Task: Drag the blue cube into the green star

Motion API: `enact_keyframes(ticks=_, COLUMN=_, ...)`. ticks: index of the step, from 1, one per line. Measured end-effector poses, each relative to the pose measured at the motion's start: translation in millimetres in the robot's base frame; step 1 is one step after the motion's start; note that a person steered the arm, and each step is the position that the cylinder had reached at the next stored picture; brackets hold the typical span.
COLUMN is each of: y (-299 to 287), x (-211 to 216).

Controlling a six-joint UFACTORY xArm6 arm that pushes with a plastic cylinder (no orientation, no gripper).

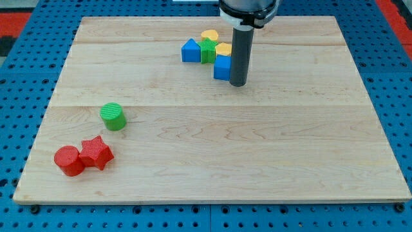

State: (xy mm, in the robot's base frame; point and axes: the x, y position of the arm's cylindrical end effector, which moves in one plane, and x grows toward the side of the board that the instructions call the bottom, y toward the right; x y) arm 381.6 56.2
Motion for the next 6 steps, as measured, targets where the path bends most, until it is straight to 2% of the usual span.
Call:
enact_keyframes(ticks=1, y=0, x=-25)
enact_keyframes(ticks=3, y=0, x=-42)
enact_keyframes(ticks=4, y=0, x=-30)
enact_keyframes(ticks=5, y=0, x=0)
enact_keyframes(ticks=6, y=-22, x=1)
